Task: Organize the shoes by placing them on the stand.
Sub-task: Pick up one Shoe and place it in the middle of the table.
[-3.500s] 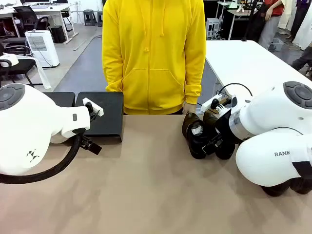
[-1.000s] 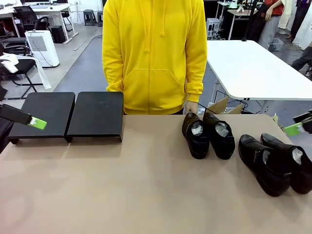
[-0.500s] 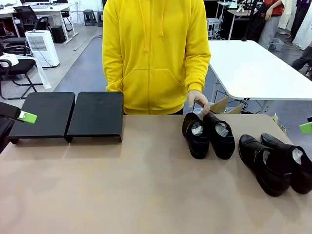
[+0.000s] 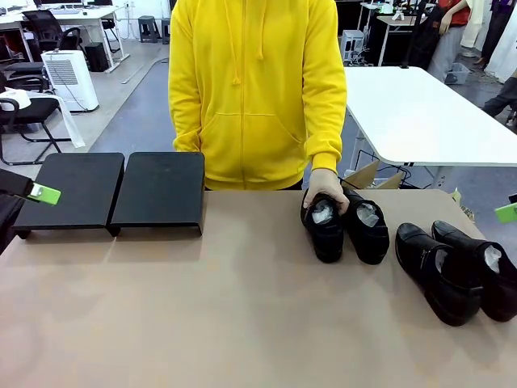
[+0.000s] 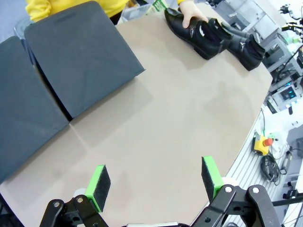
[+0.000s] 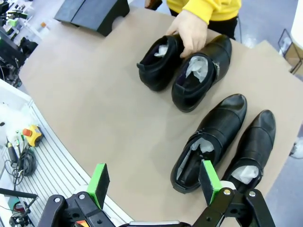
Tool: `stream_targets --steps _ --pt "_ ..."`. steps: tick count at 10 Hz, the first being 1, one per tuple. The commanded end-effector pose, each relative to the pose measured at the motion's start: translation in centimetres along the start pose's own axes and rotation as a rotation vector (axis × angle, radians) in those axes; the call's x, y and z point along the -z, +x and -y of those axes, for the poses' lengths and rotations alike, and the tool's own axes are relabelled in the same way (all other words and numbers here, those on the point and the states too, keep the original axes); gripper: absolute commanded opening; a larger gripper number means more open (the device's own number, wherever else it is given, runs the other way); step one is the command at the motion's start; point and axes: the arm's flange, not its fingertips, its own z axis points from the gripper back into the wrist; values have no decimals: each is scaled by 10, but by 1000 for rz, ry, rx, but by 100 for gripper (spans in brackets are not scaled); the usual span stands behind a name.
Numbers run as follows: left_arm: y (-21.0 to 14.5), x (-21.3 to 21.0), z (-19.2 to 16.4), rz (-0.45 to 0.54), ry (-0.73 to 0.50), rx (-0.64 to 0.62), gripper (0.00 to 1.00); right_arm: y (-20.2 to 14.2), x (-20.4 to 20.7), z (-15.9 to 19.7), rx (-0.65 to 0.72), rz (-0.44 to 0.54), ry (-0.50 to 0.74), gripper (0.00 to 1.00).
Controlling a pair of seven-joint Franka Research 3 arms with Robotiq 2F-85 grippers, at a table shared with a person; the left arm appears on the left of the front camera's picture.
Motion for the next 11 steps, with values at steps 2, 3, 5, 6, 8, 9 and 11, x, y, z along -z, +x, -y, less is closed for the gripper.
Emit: stream_targets --steps 2,3,5,6,8,9,11 --pt "1 -1 -2 16 -19 19 100 0 -1 1 -9 8 11 100" --pt "1 -1 -2 16 -19 19 100 0 -1 1 -9 8 11 100" --pt "1 -1 -2 16 -19 19 100 0 -1 1 -9 8 11 100" --pt "1 -1 -2 16 -19 19 100 0 -1 1 -9 8 11 100" --pt "1 -1 -2 16 -19 19 100 0 -1 1 -9 8 11 100" --pt "1 -1 -2 16 -19 19 100 -1 0 0 2 -2 0 100" --pt "1 -1 -2 16 -19 19 100 11 3 -1 41 -114 -56 100"
